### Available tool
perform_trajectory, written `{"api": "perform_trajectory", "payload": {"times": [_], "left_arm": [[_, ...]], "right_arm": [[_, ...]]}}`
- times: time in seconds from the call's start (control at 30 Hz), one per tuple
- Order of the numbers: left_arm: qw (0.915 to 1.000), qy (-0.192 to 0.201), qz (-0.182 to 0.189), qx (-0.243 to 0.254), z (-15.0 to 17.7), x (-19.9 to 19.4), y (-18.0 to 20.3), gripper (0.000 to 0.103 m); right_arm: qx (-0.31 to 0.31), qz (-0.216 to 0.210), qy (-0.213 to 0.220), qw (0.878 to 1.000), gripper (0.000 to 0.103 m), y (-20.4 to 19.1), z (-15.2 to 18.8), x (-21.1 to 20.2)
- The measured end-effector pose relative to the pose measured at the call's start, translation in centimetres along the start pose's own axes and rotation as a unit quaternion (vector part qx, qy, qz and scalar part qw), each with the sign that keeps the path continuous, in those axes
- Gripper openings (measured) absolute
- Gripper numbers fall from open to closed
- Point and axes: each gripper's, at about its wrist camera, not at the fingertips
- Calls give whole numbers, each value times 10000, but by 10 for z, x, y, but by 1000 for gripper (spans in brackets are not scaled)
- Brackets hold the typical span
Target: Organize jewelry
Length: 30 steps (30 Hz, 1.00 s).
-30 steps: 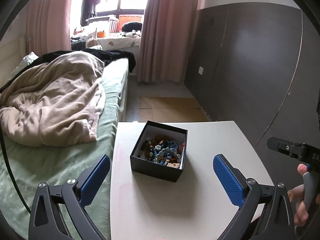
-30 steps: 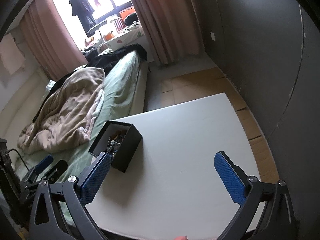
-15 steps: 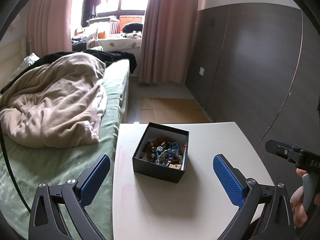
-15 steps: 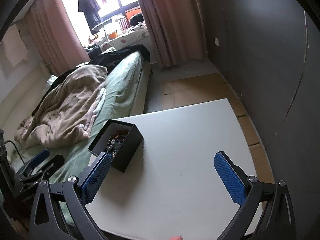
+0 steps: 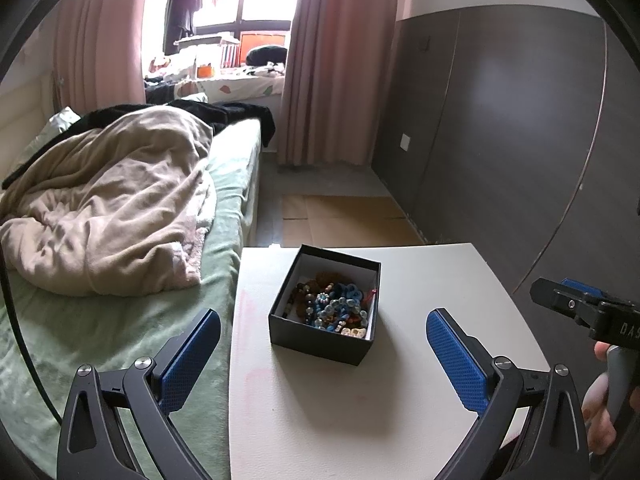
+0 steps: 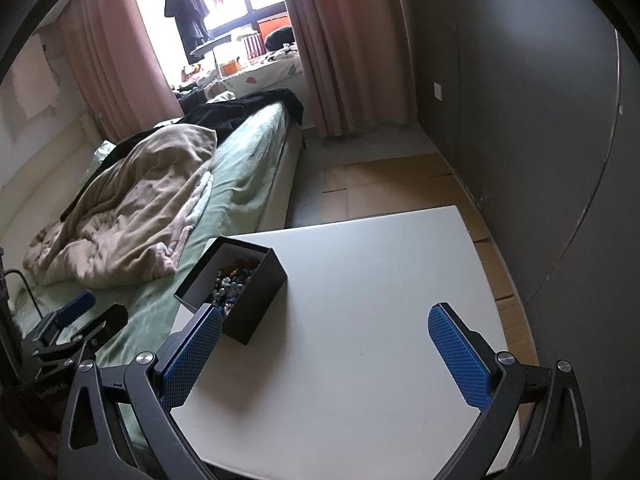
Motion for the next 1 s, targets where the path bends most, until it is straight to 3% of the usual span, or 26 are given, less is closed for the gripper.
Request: {"api": "perform_trajectory", "payload": {"times": [1.0], "left_arm": [[10000,16,-2,-1,-3,-2,1,103]], "right_arm": [[24,86,27,10000,103,4,-5,-4]]}}
Point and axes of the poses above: each gripper's, at about its wrist camera, not at the fingertips, and x roughly the way its jaws point, y to its right, z to its underside, and after that the axes turned 9 degrees about x, right-handed
